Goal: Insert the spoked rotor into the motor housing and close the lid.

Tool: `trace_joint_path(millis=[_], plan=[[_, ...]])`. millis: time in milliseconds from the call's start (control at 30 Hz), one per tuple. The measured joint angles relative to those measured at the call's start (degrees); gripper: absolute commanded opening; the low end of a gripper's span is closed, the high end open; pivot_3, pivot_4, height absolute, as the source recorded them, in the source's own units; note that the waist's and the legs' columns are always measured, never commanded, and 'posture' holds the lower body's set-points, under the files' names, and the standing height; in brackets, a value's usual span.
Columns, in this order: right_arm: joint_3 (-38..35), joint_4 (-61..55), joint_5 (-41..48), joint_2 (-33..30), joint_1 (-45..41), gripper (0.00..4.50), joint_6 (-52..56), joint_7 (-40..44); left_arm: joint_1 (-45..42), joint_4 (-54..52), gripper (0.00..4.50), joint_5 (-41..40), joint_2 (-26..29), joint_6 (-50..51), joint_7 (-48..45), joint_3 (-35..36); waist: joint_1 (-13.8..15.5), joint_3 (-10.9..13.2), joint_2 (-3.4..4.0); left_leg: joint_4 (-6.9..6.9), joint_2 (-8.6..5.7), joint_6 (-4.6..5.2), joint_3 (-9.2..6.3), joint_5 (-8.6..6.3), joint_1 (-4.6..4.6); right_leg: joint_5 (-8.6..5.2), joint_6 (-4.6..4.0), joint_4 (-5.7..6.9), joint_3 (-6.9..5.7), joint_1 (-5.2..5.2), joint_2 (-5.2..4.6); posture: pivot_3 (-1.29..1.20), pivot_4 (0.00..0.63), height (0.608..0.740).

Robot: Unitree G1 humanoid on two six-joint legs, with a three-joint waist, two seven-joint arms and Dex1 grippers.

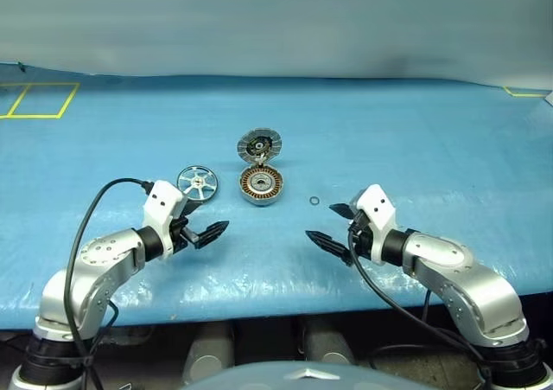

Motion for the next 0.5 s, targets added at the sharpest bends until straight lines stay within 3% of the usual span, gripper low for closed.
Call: trace_joint_path(millis=[500], plan=[[1.5, 0.3, -1.5, 0.1, -0.6, 4.45, -1.2, -0.5, 2.3, 0.0, 4.5, 3.0, 2.3, -2.7, -0.9, -2.3, 0.1, 0.0, 0.0, 0.0, 0.01, -0.01, 0.01, -0.01, 0.0, 0.0, 0.0, 0.0, 0.01, -0.01, -0.01, 0.0, 0.15, 0.74]])
